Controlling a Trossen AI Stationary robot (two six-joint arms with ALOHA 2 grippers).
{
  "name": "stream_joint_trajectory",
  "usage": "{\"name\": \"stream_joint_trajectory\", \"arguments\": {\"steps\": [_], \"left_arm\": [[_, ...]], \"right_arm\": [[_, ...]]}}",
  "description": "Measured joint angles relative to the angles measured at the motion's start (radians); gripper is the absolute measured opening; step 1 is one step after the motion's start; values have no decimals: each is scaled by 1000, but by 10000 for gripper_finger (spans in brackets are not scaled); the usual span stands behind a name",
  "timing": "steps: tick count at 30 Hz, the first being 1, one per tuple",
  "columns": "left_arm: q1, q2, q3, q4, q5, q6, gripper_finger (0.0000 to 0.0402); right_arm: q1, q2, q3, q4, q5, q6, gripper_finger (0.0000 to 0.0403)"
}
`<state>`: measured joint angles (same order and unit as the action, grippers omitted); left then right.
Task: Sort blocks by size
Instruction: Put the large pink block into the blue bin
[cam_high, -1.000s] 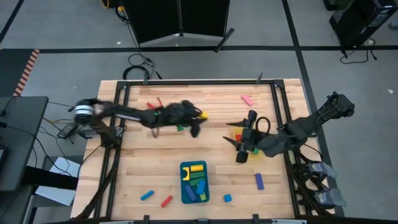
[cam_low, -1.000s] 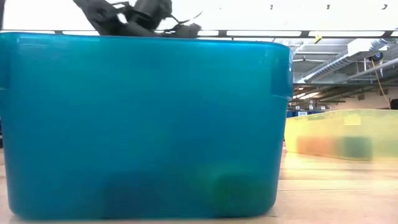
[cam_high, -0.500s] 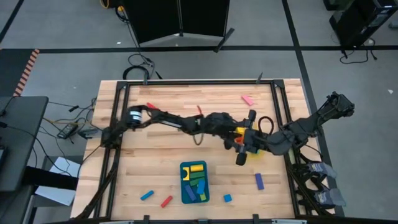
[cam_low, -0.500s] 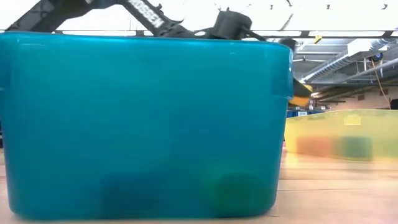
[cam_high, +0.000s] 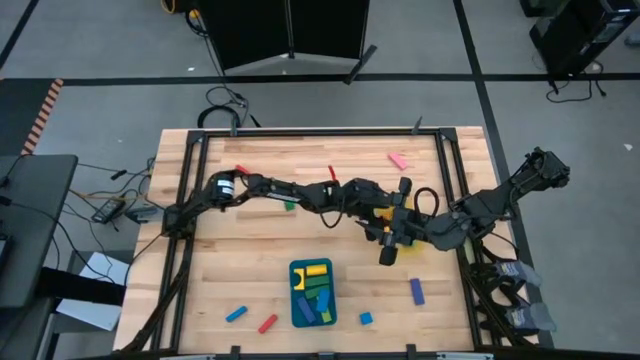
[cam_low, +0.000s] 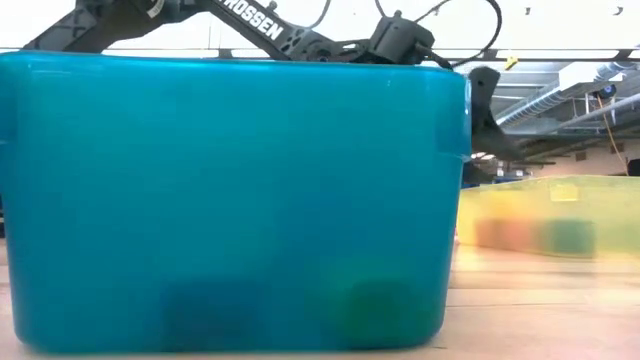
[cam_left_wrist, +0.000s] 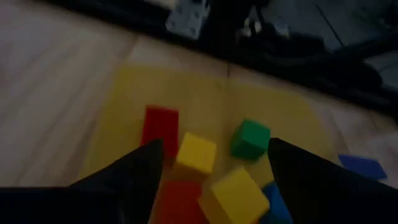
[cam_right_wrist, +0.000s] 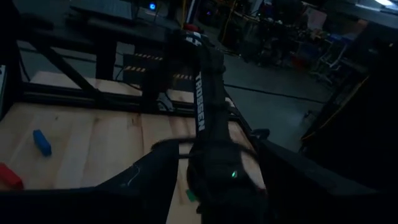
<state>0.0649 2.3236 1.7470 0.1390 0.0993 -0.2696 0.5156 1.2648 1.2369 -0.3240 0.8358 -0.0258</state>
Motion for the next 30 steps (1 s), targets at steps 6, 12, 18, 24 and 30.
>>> {"name": "stream_joint_trajectory", "arguments": {"steps": [6,12,18,24,30], "left_arm": [[4,-68,-81,75,-32,12,250],[35,-283,-392,268,-68,6,199],[60,-619,-796,498,-76,0,180],[46,-931,-1079,524,-165,5,177],[6,-1141,-1263,402,-273,-62,177]], "right_arm": [[34,0,0,-54,-1,56,231],[62,0,-4,-108,32,107,229],[20,0,-85,-137,151,160,229],[-134,0,-203,-107,-13,278,229],[-293,25,-296,-1,-325,395,229]]}}
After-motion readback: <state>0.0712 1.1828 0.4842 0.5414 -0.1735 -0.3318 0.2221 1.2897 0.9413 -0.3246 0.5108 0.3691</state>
